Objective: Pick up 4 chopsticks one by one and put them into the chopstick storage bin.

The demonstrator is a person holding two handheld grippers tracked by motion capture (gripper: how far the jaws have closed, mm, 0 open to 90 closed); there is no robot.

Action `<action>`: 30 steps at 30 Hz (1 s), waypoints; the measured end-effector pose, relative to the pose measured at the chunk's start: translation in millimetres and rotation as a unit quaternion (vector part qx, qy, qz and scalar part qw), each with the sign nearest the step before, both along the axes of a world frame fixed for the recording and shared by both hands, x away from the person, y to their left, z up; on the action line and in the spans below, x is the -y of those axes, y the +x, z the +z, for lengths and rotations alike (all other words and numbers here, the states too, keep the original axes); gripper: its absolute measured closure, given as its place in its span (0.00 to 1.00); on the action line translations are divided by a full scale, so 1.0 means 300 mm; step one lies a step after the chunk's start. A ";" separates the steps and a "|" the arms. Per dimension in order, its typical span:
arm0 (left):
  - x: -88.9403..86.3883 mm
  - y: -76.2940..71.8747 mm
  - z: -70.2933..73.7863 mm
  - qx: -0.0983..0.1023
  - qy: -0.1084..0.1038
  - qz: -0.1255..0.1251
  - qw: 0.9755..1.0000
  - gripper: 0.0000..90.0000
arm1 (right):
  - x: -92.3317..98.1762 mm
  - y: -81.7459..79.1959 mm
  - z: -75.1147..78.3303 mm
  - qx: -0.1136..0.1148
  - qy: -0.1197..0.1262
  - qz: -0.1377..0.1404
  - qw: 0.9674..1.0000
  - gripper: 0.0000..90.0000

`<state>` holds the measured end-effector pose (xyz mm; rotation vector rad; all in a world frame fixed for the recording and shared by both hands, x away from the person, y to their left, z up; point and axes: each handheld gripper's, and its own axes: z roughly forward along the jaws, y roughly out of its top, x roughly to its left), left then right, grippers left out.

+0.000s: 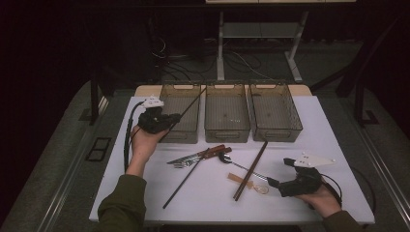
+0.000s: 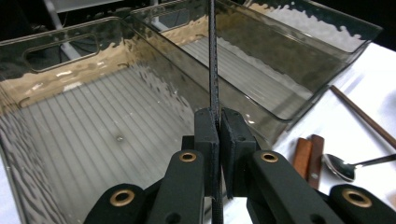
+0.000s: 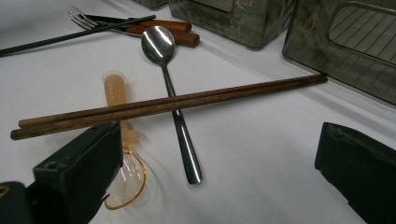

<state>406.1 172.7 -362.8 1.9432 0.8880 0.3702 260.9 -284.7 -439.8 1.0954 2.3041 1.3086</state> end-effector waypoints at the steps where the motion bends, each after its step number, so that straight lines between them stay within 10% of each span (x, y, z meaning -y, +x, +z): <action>1: -0.001 0.008 0.003 0.001 0.002 0.001 1.000 0.95 | 0.000 0.000 0.000 0.000 0.000 0.000 1.000 0.01; 30: -0.037 0.194 -0.012 -0.020 0.035 0.079 0.996 0.95 | -0.003 -0.004 0.002 0.000 0.001 0.000 1.000 0.01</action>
